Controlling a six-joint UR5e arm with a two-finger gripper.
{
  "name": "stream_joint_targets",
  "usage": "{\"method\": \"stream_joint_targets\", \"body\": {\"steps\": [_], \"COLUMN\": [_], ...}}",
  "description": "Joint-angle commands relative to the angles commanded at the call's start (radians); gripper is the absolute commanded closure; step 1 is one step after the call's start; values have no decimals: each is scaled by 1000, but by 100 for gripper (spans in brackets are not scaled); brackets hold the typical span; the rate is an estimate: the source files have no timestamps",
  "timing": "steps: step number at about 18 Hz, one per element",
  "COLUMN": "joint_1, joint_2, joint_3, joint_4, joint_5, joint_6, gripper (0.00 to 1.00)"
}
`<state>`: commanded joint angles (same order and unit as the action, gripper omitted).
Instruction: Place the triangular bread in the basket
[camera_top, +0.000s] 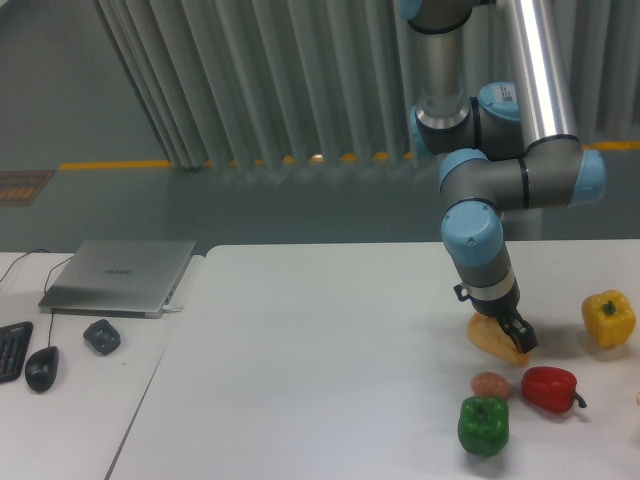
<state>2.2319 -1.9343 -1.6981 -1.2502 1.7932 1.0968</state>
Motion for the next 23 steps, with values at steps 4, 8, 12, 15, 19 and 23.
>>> {"method": "stream_joint_targets", "body": {"steps": [4, 8, 12, 15, 19, 23], "joint_1": [0, 8, 20, 25, 43, 97], "joint_2": [-9, -6, -3, 3, 32, 87], "joint_3": [9, 24, 78, 87, 129, 178], "joint_4": [-12, -41, -116, -123, -130, -144], "joint_5": [3, -1, -6, -8, -35, -129], "joint_6": [2, 2, 2, 2, 0, 2], "gripper": [51, 83, 85, 85, 85, 85]}}
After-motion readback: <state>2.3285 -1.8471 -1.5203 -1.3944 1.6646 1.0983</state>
